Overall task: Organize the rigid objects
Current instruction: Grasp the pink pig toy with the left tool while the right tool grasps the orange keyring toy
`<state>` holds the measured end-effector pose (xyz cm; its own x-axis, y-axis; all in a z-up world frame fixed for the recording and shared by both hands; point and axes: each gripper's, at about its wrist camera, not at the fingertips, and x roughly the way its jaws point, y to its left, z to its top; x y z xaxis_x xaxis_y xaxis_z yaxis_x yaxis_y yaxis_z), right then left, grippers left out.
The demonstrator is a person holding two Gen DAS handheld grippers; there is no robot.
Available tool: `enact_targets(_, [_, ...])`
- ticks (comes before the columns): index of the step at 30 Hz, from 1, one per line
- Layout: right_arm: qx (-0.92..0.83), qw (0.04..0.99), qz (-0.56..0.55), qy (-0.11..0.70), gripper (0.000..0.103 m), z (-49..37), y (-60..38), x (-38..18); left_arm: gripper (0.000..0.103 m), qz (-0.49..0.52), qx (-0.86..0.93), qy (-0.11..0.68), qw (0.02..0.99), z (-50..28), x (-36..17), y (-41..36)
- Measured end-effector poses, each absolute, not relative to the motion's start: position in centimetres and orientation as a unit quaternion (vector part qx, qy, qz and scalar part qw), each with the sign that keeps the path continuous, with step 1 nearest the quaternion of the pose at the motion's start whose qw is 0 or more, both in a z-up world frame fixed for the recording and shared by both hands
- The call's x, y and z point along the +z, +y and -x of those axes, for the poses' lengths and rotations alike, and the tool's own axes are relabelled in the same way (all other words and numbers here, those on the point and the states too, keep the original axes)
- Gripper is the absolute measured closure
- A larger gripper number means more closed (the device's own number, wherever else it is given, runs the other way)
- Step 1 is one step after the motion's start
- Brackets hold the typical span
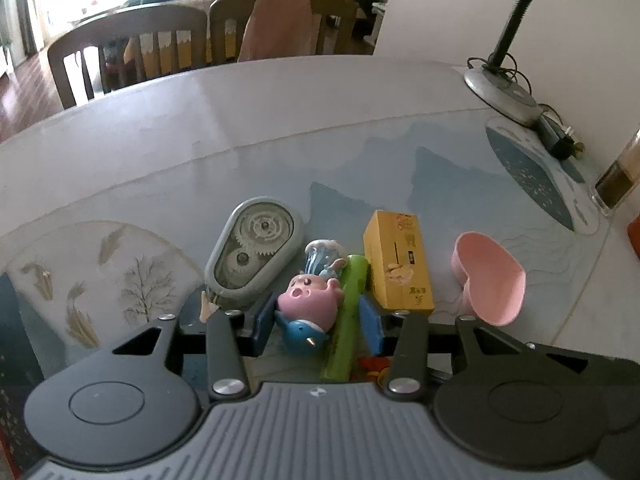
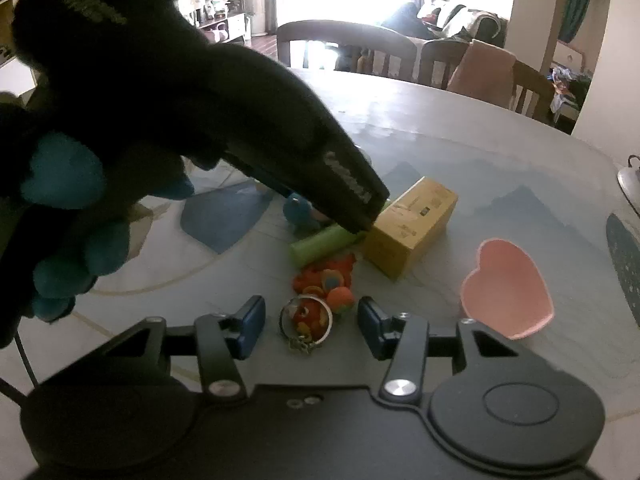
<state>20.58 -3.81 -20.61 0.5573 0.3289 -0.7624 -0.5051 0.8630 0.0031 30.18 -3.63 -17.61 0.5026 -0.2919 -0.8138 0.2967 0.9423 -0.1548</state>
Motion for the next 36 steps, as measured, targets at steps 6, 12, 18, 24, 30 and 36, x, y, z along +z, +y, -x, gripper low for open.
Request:
enact_targets(6, [0.236, 0.878, 0.118, 0.4, 0.065, -20.4, -3.6, -20.6, 0.064, 0.008, -0.165, 0.472, 0.866, -30.5, -17.6, -3.5])
enact_targets(12, [0.239, 0.877, 0.113, 0.4, 0.068, -20.0, -3.7, -20.0, 0.067, 0.009, -0.157, 0.479, 0.864, -30.5, -17.4, -3.2])
enact_targets(18, [0.239, 0.878, 0.083, 0.406, 0.068, -19.7, -4.5, -18.9, 0.067, 0.017, -0.155, 0.481, 0.863, -29.5, -17.2, -2.6])
enact_targets(24, [0.232, 0.878, 0.05, 0.416, 0.068, -18.9, -5.8, -17.8, 0.067, 0.034, -0.152, 0.487, 0.859, -28.1, -16.9, -1.4])
enact_targets(30, [0.222, 0.875, 0.009, 0.429, 0.068, -17.9, -7.4, -16.9, 0.067, 0.06, -0.15, 0.49, 0.856, -26.1, -16.4, 0.0])
enact_targets(36, [0.216, 0.873, -0.007, 0.437, 0.068, -16.5, -8.1, -16.0, 0.067, 0.08, -0.146, 0.498, 0.851, -23.6, -16.3, 1.4])
